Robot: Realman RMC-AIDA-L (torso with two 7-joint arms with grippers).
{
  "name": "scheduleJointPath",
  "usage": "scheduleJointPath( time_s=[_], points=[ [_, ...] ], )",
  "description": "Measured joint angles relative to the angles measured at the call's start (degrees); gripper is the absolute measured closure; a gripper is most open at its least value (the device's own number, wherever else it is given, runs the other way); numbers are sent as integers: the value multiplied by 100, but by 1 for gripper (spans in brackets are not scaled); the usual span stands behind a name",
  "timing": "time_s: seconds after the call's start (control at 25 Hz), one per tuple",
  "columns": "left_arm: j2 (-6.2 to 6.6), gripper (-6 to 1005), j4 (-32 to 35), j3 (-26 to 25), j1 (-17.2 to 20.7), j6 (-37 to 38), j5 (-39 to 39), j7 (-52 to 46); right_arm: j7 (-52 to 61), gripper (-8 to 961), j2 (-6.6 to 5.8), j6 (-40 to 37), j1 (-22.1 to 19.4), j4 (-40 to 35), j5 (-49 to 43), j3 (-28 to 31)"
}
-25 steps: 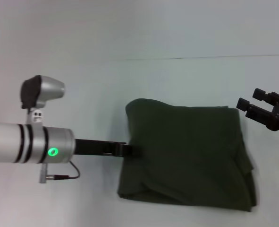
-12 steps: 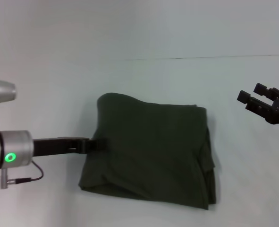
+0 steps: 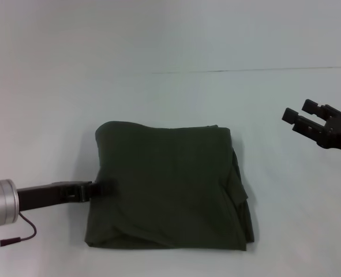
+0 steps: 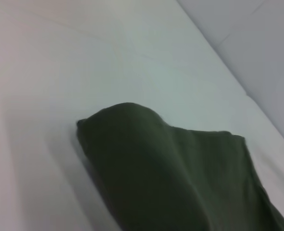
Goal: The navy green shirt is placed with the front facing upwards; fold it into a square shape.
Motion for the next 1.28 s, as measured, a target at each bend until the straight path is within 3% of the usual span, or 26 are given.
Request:
scheduleJointPath(
  time_s=[0.32,0.52,0.72,0.84,0.92,1.28],
  points=[
    [0,879,-5,-136,-33,267,-3,180,1,164,0,-1,72,8,-19,-220],
    [46,816,33,-496,-33,185,-23,263,-48,163,1,-2,87,8,-22,-541],
    [75,632,335,-784,-18,157,-54,411,-65,162,11,-45,116,9,-22,-1029],
    [78,407,479,-979,-22,207,-267,499,-82,162,24,-67,171,94,-14,-1525],
    [82,364,493,-1014,-64,221,-405,519,-160,161,44,-55,270,291,-2,-2107],
    [39,170,457,-936,-328,189,-467,636,-172,160,63,344,529,908,-14,-2841]
  ],
)
